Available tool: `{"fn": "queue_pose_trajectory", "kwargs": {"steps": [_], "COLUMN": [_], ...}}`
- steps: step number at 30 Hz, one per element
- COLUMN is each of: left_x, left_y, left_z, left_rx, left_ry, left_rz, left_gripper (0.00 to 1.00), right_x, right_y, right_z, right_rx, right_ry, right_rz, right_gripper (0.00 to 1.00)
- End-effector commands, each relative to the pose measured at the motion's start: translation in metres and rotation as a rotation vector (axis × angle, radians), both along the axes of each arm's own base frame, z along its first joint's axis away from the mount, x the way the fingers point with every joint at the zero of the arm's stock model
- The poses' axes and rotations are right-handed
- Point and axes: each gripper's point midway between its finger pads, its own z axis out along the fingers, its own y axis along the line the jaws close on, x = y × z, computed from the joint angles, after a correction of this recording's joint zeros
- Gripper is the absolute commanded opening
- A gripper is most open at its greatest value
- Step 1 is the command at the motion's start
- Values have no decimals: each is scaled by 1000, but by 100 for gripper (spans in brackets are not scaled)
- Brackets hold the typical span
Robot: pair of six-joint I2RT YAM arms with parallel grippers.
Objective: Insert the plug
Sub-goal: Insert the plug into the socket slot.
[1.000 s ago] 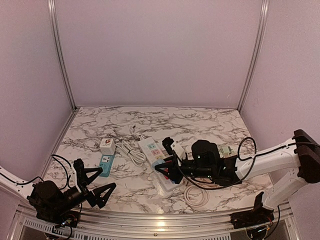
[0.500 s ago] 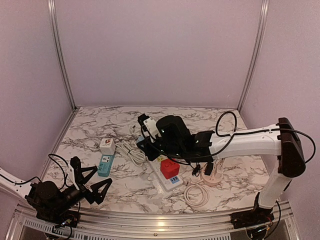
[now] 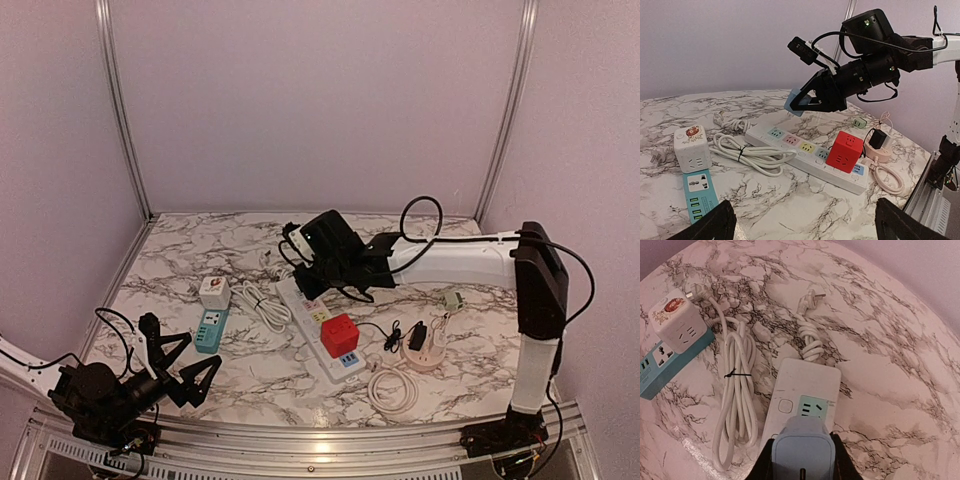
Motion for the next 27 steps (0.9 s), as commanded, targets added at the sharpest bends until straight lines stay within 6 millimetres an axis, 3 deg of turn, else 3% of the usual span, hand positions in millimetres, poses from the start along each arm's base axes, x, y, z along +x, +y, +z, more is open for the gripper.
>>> {"fn": "queue_pose_trajectory", "kwargs": {"steps": [1, 8, 10, 11, 18, 23, 27], "left_x": [1, 1, 1, 1, 2, 3, 2], "left_y": [3, 3, 5, 5, 7, 8, 8], "left_z": [10, 10, 9, 11, 10, 9, 7], "left_rx": [-34, -30, -32, -38, -44, -41, -42], "left_ry": [10, 10, 9, 14, 17, 16, 18], "left_rz": [14, 10, 15, 9, 18, 25, 22], "left_gripper": [99, 99, 99, 99, 99, 99, 99], "right_x": [20, 14, 12, 14, 13, 8, 5], "right_y": [-9, -20, -24, -26, -25, -27, -24], "right_z": [3, -15, -25, -44, -72, -77, -63], "right_rx": [-43, -143, -160, -163, -168, -169, -121], "right_ry": [44, 90, 98, 140, 215, 234, 236], "right_rz": [13, 56, 56, 67, 86, 89, 95], "right_gripper": [0, 0, 0, 0, 0, 1, 1]}}
